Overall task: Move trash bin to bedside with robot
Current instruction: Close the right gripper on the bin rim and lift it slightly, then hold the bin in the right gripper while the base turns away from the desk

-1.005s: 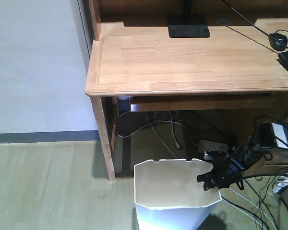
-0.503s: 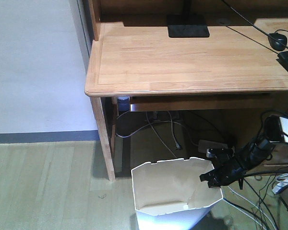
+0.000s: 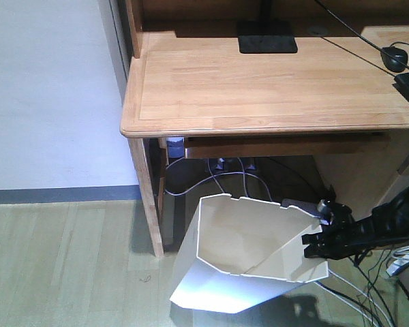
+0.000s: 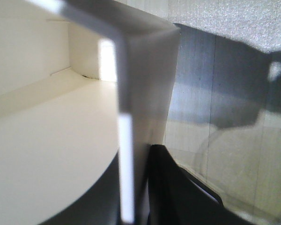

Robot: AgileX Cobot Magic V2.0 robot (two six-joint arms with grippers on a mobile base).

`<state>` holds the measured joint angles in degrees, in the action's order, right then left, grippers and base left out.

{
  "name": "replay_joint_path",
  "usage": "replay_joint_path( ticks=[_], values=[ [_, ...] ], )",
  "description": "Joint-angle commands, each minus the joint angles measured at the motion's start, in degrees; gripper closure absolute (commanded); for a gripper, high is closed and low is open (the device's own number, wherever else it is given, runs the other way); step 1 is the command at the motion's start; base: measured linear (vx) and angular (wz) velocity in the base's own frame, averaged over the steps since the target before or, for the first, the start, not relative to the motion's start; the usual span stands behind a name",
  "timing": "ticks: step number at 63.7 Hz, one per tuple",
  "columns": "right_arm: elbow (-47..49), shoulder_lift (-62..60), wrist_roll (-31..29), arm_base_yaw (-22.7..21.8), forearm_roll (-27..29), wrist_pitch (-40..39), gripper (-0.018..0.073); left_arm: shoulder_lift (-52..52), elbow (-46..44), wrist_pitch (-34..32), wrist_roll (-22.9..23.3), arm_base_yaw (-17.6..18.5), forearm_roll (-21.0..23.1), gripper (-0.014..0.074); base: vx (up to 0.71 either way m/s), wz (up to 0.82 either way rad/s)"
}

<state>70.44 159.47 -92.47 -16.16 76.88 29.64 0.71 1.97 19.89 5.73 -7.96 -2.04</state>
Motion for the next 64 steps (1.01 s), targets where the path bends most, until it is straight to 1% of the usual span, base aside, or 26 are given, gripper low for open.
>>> replay_joint_path(
  ticks=[1, 4, 11, 21, 27, 39, 64],
  values=[
    [-3.53, -8.38, -1.03, -1.11, -2.98, 11.20, 0.0564, 0.81, 0.19, -3.76, 0.25, 0.17, 0.13, 0.0603, 0.00, 0.00],
    [-5.48, -10.18, -1.03, -1.11, -3.93, 10.90, 0.0564, 0.81, 0.19, -3.76, 0.25, 0.17, 0.13, 0.0603, 0.00, 0.00],
    [-9.99, -14.40, -1.03, -1.11, -4.06, 10.48, 0.0564, 0.81, 0.19, -3.76, 0.25, 0.17, 0.13, 0.0603, 0.00, 0.00],
    [-13.40, -18.32, -0.67, -1.11, -4.34, 11.52, 0.0564, 0.81, 0.19, -3.76, 0.25, 0.17, 0.13, 0.0603, 0.00, 0.00],
    [-13.78, -19.41, -0.57, -1.11, -5.36, 13.32, 0.0564, 0.81, 0.19, -3.76, 0.25, 0.17, 0.13, 0.0603, 0.00, 0.00],
    [-13.78, -19.51, -0.44, -1.11, -4.89, 18.13, 0.0564, 0.81, 0.19, -3.76, 0.25, 0.17, 0.13, 0.0603, 0.00, 0.00],
    [-13.78, -19.51, -0.44, -1.11, -4.89, 18.37, 0.0564, 0.81, 0.19, -3.76, 0.25, 0.17, 0.13, 0.0603, 0.00, 0.00]
  ],
)
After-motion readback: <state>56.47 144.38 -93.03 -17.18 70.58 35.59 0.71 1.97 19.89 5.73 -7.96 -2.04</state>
